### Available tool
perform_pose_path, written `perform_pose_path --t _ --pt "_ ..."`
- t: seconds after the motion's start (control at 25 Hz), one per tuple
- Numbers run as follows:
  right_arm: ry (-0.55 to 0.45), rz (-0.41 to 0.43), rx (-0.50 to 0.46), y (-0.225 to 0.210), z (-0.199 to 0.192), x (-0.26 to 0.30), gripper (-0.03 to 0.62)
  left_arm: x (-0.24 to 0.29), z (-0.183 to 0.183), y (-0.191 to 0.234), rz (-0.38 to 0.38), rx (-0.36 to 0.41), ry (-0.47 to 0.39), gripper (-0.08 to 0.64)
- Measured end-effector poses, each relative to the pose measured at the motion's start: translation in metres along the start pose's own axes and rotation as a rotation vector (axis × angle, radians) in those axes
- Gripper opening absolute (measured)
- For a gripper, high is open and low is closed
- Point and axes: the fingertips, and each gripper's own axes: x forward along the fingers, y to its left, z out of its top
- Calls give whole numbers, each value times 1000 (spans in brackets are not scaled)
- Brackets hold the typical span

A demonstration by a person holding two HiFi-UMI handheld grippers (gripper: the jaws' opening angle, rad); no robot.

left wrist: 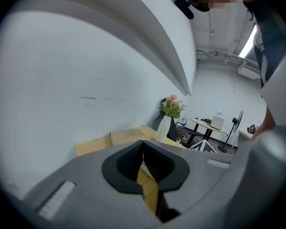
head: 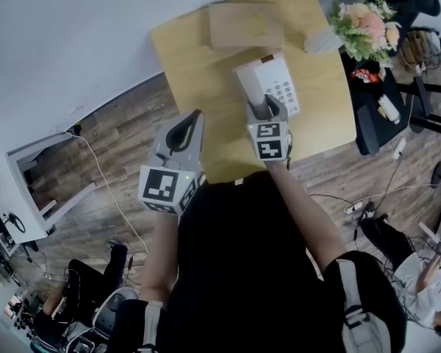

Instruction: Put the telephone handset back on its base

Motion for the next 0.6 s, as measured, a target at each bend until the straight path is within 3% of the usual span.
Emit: perform_pose_path --t 0.6 --pt "30 -11 -37 1 -9 4 222 -1 -1 -7 0 9 7 11"
